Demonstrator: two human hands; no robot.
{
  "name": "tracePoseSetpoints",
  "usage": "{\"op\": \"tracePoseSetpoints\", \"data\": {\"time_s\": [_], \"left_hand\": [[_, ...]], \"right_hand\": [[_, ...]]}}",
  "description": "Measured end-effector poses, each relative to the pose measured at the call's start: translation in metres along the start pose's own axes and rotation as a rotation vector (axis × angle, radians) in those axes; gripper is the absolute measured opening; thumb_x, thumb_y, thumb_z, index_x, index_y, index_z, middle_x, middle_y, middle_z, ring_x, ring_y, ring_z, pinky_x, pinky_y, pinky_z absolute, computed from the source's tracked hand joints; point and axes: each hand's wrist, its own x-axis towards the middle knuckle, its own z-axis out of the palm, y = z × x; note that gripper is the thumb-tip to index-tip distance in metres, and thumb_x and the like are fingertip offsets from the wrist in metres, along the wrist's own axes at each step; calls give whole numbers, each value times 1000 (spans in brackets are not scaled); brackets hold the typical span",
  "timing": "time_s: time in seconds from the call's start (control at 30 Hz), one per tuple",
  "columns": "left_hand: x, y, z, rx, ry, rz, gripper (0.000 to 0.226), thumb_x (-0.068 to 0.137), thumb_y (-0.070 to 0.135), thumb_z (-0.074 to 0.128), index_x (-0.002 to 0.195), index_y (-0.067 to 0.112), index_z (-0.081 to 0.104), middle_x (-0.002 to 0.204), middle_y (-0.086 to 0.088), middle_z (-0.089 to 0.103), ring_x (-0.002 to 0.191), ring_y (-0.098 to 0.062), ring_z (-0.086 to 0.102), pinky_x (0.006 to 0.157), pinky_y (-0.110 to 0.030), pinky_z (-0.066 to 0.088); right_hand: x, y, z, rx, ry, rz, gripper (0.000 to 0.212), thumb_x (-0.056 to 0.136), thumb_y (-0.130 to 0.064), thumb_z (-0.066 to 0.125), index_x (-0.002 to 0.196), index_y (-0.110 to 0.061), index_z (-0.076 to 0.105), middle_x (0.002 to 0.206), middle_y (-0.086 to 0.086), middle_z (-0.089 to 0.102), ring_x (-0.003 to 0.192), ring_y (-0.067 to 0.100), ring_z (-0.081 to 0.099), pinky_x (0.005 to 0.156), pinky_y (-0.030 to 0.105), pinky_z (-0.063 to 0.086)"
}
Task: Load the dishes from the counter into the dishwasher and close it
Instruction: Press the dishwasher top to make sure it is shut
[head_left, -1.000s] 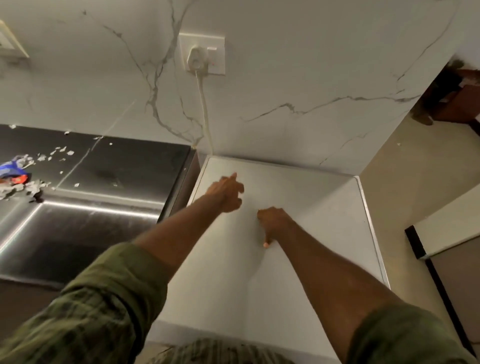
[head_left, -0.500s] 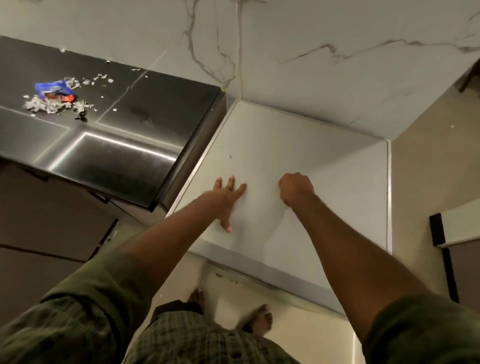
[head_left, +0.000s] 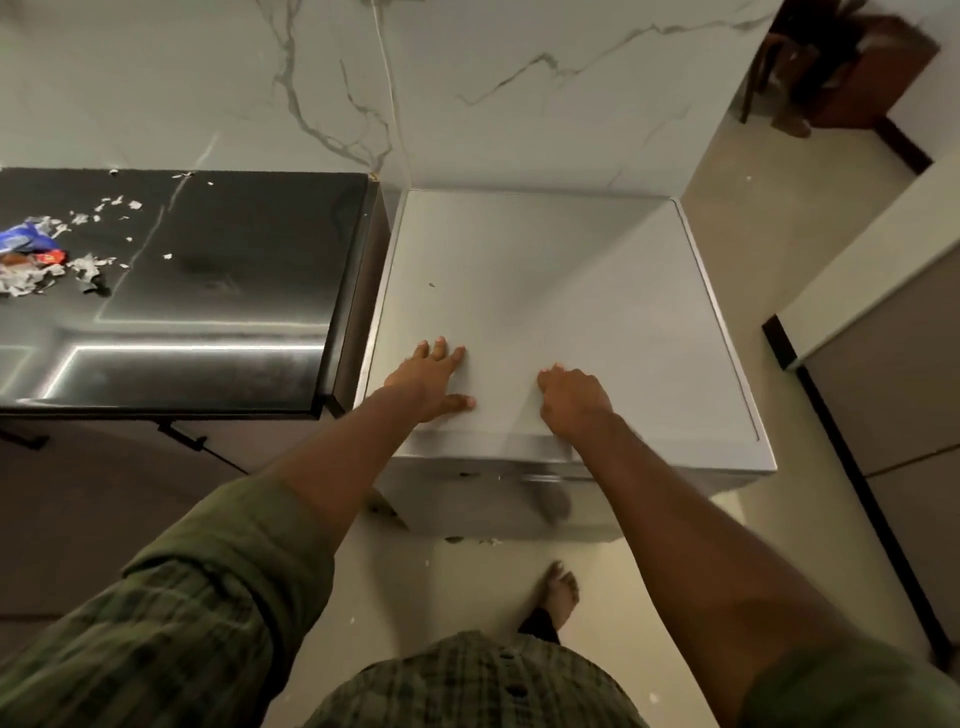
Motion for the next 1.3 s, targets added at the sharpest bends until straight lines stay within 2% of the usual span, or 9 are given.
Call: {"op": "tracePoseSetpoints", "data": {"time_s": [0.13,0.27,0.37,0.47,0.67,0.83,1.0,1.1,1.3], "left_hand": [[-34,-12,15,38,-39,86,94,99,61,55,167,26,1,175,-4,-5,161,-30,-4,129,-52,17],[-70,-21,27,36,-58,129,105,94,59,66,167,29,-2,175,-1,-8,161,-28,-7,128,-52,12],[-90,-30,37,137,-72,160,127,83,45,84,165,30,-11,174,1,-13,160,-27,-9,129,-53,14],[-100,-38,49,242,20,152,132,81,25,88,164,34,-13,174,5,-12,161,-23,-3,125,-51,31],[-107,-29,71,235,250,120,106,94,3,67,166,33,-5,175,1,3,161,-25,10,119,-42,43],[-107,-29,85,332,353,122,96,98,-7,50,166,29,-7,174,-16,3,160,-33,15,117,-38,44],[-103,-21,89,366,385,60,97,99,-3,54,166,30,-9,171,-25,6,157,-37,22,113,-40,46],[-101,-21,91,350,386,58,98,99,-5,53,166,31,-8,171,-25,6,158,-39,21,117,-43,42],[-100,-20,94,345,385,40,103,97,-5,54,164,31,-15,171,-25,1,159,-40,16,125,-44,32]], "right_hand": [[-32,-21,8,0,-93,19,57,107,-11,34,163,-9,26,172,17,20,149,31,39,118,40,34],[-55,-44,14,-1,-112,38,58,106,-12,39,162,-8,26,170,17,23,146,33,42,116,41,37],[-68,-55,16,18,-81,33,49,102,-11,45,151,-8,43,156,15,45,137,32,51,110,40,43],[-76,-57,16,26,-52,14,37,98,-13,50,134,-10,58,137,13,59,125,32,57,102,39,47],[-85,-50,10,28,-75,-8,33,97,-11,51,128,-12,63,125,11,65,116,32,61,94,38,51],[-85,-54,10,6,-59,-32,22,94,-7,58,114,-11,68,112,10,69,103,29,66,78,33,50],[-81,-55,2,2,-50,-62,8,91,-5,61,92,-13,61,81,4,54,94,29,65,70,33,46],[-79,-58,0,13,-45,-88,25,91,-8,66,77,-16,47,70,1,42,79,24,55,69,33,45],[-76,-61,1,-3,-35,-115,17,90,-6,66,84,-17,55,69,0,41,76,23,51,68,33,45]]}}
